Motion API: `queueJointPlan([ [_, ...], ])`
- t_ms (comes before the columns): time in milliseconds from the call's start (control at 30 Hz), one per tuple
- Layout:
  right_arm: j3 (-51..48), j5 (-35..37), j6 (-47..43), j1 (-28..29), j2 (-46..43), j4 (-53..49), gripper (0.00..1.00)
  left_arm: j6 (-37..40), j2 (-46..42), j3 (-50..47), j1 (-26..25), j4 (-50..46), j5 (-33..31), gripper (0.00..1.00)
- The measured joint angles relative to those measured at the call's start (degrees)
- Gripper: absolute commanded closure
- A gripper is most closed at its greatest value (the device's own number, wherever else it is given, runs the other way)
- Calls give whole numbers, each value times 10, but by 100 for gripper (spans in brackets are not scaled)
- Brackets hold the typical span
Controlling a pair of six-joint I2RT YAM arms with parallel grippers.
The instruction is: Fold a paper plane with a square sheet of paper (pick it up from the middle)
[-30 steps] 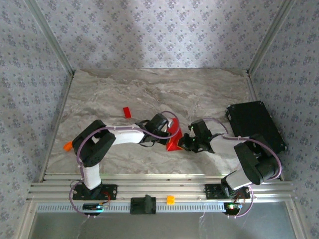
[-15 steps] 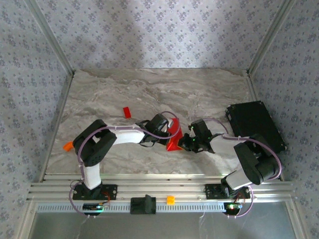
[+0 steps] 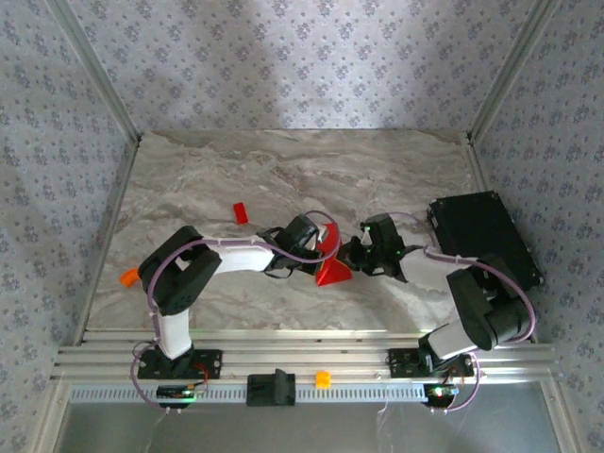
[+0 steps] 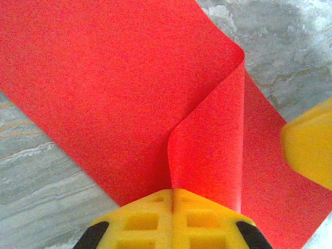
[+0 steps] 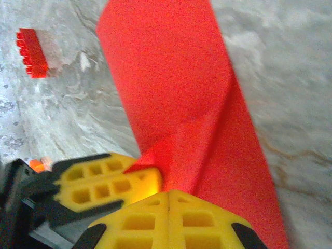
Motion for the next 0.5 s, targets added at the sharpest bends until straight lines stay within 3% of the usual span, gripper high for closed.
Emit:
queueJointPlan([
  [500,29,-6,19,15,67,12,98,-7,7,8,0,0,12,96],
])
